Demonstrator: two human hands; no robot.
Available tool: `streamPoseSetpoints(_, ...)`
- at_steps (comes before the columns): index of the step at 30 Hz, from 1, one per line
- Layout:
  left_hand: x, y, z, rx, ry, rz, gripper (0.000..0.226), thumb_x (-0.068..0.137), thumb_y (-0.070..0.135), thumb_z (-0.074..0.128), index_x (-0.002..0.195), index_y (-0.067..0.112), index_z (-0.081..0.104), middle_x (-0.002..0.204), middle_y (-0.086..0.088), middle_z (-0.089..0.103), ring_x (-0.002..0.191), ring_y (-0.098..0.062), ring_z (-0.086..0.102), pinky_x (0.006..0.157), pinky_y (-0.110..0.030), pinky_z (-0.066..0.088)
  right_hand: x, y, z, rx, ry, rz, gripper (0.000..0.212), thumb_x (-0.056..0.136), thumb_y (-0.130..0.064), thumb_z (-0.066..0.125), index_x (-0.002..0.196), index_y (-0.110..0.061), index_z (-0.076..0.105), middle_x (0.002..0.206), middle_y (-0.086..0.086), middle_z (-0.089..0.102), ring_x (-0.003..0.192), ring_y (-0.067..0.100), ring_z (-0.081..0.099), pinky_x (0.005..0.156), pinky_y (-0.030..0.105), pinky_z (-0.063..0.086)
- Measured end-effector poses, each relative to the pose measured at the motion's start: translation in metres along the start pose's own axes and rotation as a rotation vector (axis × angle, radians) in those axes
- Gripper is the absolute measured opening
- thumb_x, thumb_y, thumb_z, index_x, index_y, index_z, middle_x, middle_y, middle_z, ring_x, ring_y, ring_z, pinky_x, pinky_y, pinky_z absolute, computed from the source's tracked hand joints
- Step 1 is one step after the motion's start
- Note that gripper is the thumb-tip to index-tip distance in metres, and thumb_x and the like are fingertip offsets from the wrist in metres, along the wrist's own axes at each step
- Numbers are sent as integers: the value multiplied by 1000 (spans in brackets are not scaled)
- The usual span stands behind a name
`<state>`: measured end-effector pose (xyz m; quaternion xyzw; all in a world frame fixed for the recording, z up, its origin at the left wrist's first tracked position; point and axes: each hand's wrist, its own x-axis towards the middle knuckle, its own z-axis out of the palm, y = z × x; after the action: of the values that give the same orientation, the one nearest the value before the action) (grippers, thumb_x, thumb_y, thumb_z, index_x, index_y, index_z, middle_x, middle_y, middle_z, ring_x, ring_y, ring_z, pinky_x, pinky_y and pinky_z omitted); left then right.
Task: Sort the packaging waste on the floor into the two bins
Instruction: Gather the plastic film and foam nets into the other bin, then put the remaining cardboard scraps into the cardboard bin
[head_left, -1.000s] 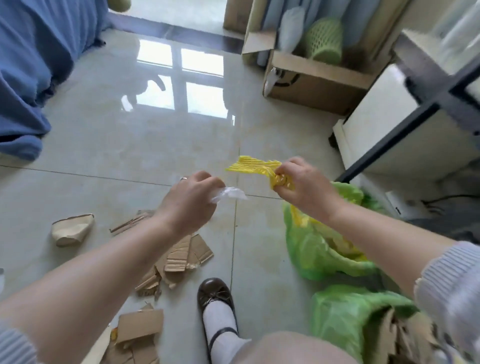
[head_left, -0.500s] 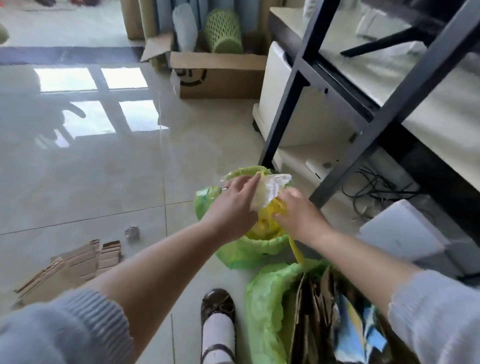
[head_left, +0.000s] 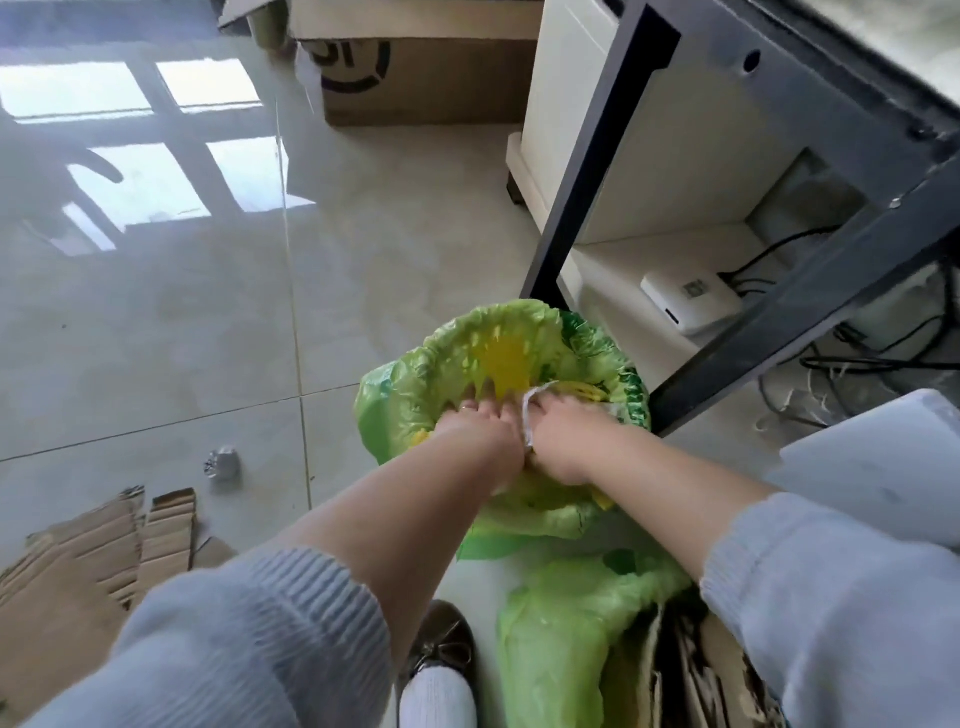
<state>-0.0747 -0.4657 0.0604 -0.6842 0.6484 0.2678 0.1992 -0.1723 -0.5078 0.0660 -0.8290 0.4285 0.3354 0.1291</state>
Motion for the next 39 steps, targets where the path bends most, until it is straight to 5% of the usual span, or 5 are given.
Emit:
streamPoseSetpoints(10,37,5,23,82,-193,-7,75,97,39,31,147,13,-18,156,-12,-21,145,-33,-14,118,-50,2,32,-2,30,77,-72,-38,71,92,-20,45,150,-12,5,157,13,4,141,34,21,115,44,26)
streamPoseSetpoints(22,-114,-53,-52,-5,497,239,83,84,54,56,148,18,18,145,-7,41,132,-28,39,105,-38,38,-101,13,-49,179,461,26,35,89,-38,56,118,-19,59,143,6,40,131,25,40,103,42,40)
streamPoseSetpoints(25,-174,-93,-46,-126,568,142,69,86,49,56,145,25,28,140,-4,46,128,-26,44,102,-38,41,-140,-23,-66,202,549,-31,15,89,-38,56,94,-24,55,118,1,52,112,23,51,90,39,45)
streamPoseSetpoints(31,-301,-192,3,-306,598,-248,57,88,48,54,139,29,38,141,2,47,123,-21,50,94,-37,45,-177,-148,-72,180,579,-305,23,88,-37,56,106,-23,57,123,2,53,112,22,52,88,35,44)
streamPoseSetpoints(39,-410,-292,122,-520,484,-630,52,86,44,59,131,21,50,130,-2,58,119,-23,53,96,-34,45,-171,-293,-26,112,310,-466,31,87,-39,58,115,-25,57,125,3,55,114,23,53,91,31,43)
